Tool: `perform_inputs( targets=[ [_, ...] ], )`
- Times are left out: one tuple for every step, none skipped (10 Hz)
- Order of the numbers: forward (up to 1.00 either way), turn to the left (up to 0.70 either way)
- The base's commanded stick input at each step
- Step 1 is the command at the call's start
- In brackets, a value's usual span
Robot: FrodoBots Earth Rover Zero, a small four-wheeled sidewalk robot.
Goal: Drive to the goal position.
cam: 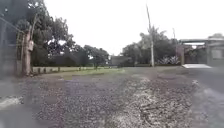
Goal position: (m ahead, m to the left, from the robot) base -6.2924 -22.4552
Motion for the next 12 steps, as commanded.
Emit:
perform_inputs(
  targets=[
    [0.7, -0.35],
    [0.7, -0.35],
    [0.7, -0.35],
    [0.7, -0.35],
    [0.7, -0.35],
    [0.7, -0.35],
    [0.7, -0.35],
    [0.7, -0.35],
    [0.7, -0.35],
    [0.7, -0.35],
    [0.7, -0.35],
    [0.7, -0.35]
  ],
)
